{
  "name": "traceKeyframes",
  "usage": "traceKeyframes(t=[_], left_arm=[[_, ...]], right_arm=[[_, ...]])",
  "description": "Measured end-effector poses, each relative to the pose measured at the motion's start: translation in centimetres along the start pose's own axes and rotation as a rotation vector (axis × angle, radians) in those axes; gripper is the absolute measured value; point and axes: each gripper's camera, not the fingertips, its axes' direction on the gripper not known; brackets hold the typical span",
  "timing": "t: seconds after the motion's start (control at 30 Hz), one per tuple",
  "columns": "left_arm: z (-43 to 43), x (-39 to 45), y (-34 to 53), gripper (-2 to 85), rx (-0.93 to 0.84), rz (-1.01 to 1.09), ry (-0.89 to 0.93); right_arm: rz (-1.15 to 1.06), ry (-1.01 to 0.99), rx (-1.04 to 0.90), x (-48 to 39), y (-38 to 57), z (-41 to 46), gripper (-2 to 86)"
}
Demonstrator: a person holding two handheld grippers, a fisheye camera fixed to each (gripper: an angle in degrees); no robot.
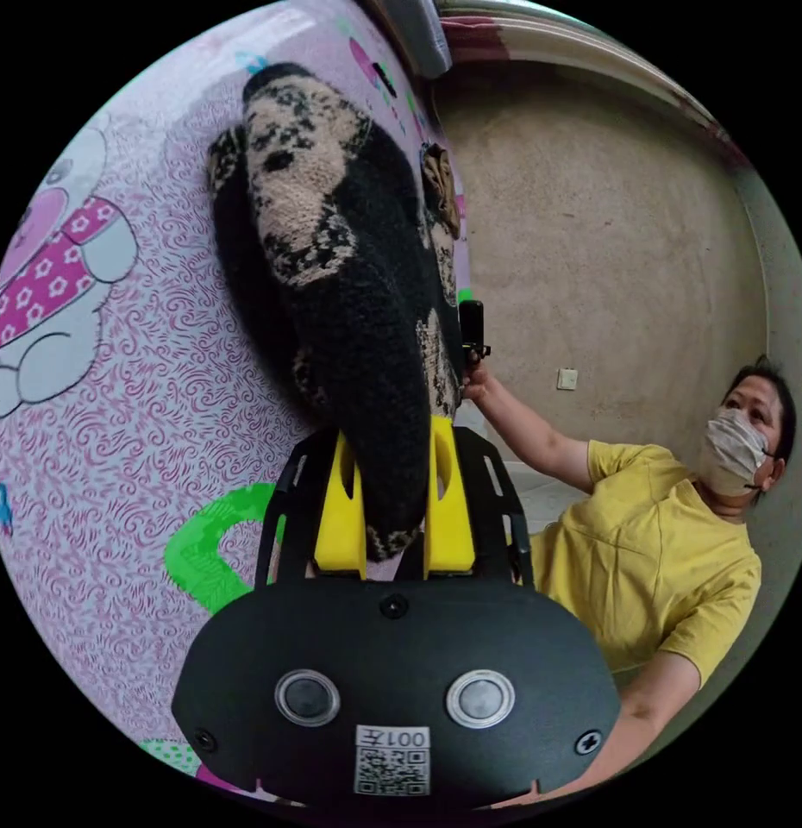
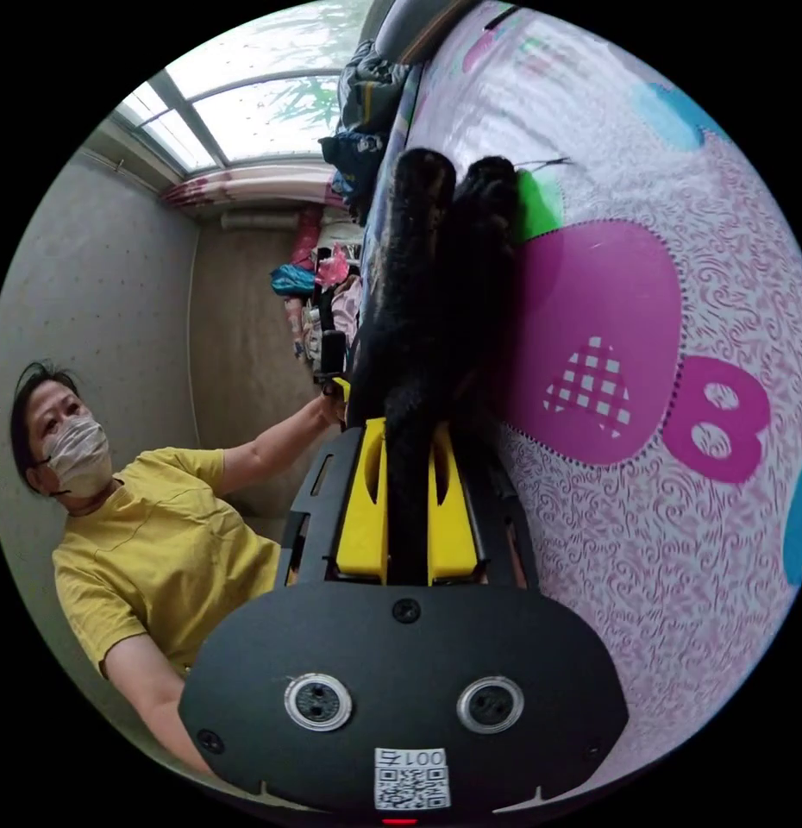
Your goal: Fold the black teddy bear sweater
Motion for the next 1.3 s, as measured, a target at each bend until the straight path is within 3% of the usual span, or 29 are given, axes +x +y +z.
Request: traceKeyframes(t=[0.37, 0.67, 1.1, 1.3], left_arm=[[2.2, 7.9, 2.3, 4.5, -0.022, 0.017, 0.051], [11.0, 13.4, 0.6, 4.5, -0.008, -0.001, 0.139], [32.7, 20.2, -12.8, 4.5, 0.236, -0.047, 0.106], [36.1, 23.7, -25.6, 4.4, 0.282, 0.174, 0.073]], right_arm=[[0.010, -0.063, 0.168, -9.9, 12.7, -4.2, 5.2], [0.007, -0.084, 0.244, -13.8, 21.2, -12.8, 4.9], [-0.162, -0.025, 0.157, -12.8, 18.8, -34.1, 4.4], [-0.322, 0.145, 0.235, -17.7, 13.0, -41.8, 4.1]])
